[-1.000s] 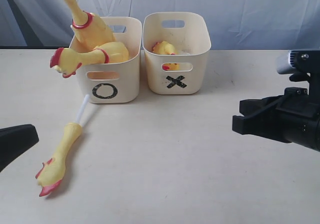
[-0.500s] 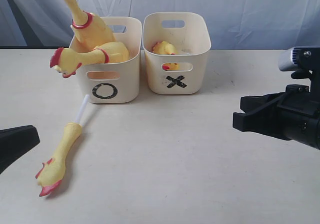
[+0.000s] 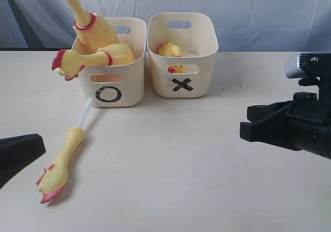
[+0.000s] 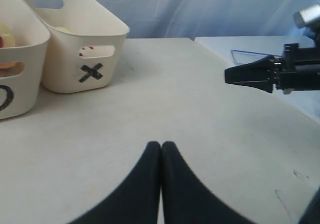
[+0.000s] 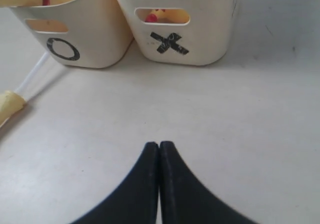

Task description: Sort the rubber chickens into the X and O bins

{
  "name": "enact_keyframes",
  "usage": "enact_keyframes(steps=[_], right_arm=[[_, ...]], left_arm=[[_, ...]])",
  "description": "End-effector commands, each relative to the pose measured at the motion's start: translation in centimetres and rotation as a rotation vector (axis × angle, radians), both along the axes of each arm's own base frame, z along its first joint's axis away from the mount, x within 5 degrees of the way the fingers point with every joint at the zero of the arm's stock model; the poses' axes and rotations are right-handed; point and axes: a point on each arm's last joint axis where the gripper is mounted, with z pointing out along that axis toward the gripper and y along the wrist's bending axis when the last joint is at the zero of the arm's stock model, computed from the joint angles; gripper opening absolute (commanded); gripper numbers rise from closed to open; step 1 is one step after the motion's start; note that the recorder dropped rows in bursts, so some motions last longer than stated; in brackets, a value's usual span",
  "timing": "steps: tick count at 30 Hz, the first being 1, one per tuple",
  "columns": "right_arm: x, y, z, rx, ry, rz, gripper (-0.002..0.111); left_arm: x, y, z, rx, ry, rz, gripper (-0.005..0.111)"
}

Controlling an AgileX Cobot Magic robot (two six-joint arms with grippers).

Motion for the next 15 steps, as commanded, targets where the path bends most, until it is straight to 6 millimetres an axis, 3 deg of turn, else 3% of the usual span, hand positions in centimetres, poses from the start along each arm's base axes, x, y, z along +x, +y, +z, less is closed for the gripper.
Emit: enact_keyframes(steps=[1,5,9,12,15], right_arm=[[-0.3,0.0,-0.2,0.034,0.054,-0.01,-0.001],[-0.5,0.7,0.2,0.038,0.081,0.037,-0.001],[-1.3,3.7,1.8,-0.049,0.045,0.285,-0.001],[-1.1,6.2,2.5,-0.087,0.026,0.405,-0.001],[-0.6,8.5,2.4,-0.109,0.036,0.47,-0.001]], left_arm=[[-1.0,-0.9,0.0,0.0,-0.015,-0.129,0.0],[-2.6,-2.0,0.0,-0.002,-0.016,-0.333,0.0],[-4.0,-2.7,0.0,-0.001,-0.021,-0.5,0.0],[-3.4,-2.5,0.0,0.006,-0.032,-0.428,0.0],[-1.3,-1.6,0.1,0.034,-0.077,-0.184,0.0]])
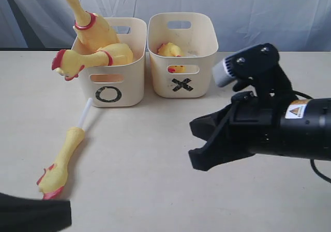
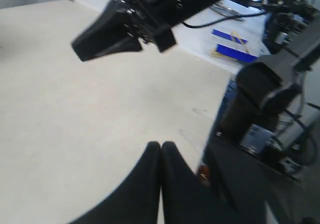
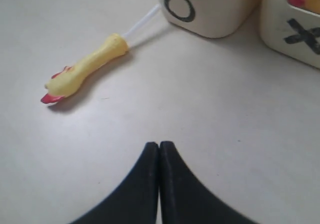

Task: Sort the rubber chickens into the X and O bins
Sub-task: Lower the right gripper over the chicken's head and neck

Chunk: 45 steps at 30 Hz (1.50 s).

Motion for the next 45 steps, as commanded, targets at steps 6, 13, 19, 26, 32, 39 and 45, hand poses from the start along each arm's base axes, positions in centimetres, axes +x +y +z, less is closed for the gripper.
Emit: enact_keyframes(steps=[6,13,19,26,32,39,45], right_arm=[[1.6,5.1,-1.4,-0.082,0.034,0.124,-0.001],[3.6,8.3,-1.7,-0.097,0.131,0.168,-0.001],[5.3,11.3,-0.4,-0.074,0.188,0.227,-0.001],[6.9,13.7,-0.8,-0.006,0.268,0.206,-0.001],[7.1,16.3,-2.1,-0.006,0.248,0.273,-0.001],[6.8,19.7,-5.0,0.01,0.242,0.235,-0.001],[7.6,20.5,-7.2,0.111,0.371,0.076,-0.001]], left_arm=[[4.5,3.3,0.4,0.06,-0.177,0.603,0.0],[5.9,6.2,0.8,0.118,-0.264,0.954,0.0],[5.9,6.9,-1.4,0.189,-0.237,1.016,0.0],[5.9,6.9,-1.4,0.189,-0.237,1.018,0.0],[5.9,6.9,-1.4,0.187,-0.236,1.019,0.0],[5.9,6.9,-1.4,0.19,-0.238,1.013,0.0],[6.1,8.7,-1.0,0.215,-0.272,1.213,0.0]])
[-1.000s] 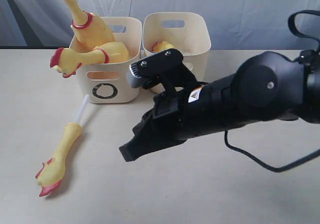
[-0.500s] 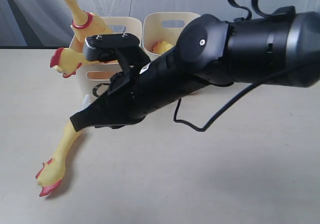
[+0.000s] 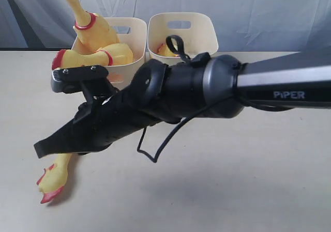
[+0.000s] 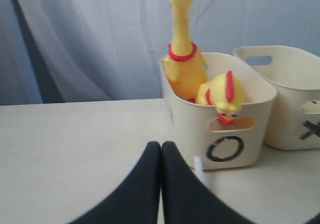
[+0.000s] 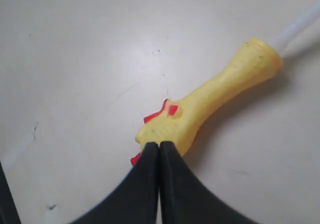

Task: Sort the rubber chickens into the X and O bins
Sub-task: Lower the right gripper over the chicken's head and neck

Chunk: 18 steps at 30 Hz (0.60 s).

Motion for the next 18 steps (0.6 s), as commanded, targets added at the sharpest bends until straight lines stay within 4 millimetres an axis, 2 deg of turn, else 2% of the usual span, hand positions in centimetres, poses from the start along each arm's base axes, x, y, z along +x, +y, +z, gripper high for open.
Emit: enact_keyframes(steps=[1,5,11,18], right_arm=[[0.7,0.6,-1.2,0.061,0.089,-0.136,-0.001],[1.1,1.0,-2.5,0.081,0.158,-0.211,-0.001],[1.3,2.0,-3.5,0.142,0.293,-0.314,-0.001],[1.2,3.2,-4.6,0.155,0.331,-0.342,0.0]], left_arm=[[0.0,1.6,0.3,0.015,-0.04,0.174,0.0],[0.0,2.2,0.4,0.021,-0.054,0.242,0.0],[0.0,2.2,0.4,0.021,-0.054,0.242,0.0],[0.0,2.2,0.4,0.021,-0.054,0.242,0.0]])
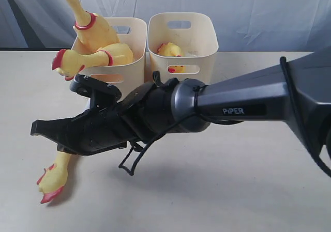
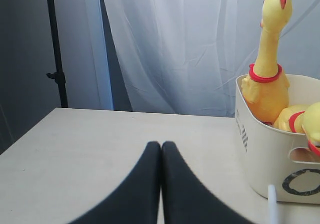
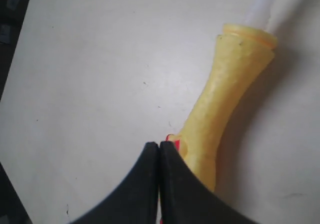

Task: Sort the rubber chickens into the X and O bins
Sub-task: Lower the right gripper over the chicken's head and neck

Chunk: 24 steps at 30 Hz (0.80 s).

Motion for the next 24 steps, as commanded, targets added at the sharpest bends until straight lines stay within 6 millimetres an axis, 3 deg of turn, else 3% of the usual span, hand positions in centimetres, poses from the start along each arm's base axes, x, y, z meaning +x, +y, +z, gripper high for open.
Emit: enact_keyframes(steps=[1,7,9,17,24], right_arm=[[-0.2,0.6,-0.7,0.014,0.033,-0.035,0.004],[-0.1,0.8,-2.1,0.007,0.083,-0.082,0.046],[-0.1,0.8,-2.1,0.012,0.088,-0.098,0.053],[0.3,0.7,-2.5,0.007,0.097,-0.149,0.053],[0.4,1.9,-3.4,0.038,0.138,-0.108,0.053]], left_arm=[[-0.1,0.1,0.0,-0.005,-0.005,0.007,0.0],[-0.1,0.1,0.0,-0.003,-0.005,0.007,0.0],[-0.1,0.1,0.0,-0.003,-0.005,0.007,0.0],[-0.1,0.1,0.0,-0.003,-0.005,0.007,0.0],[-0.1,0.1,0.0,-0.003,-0.005,0.007,0.0]])
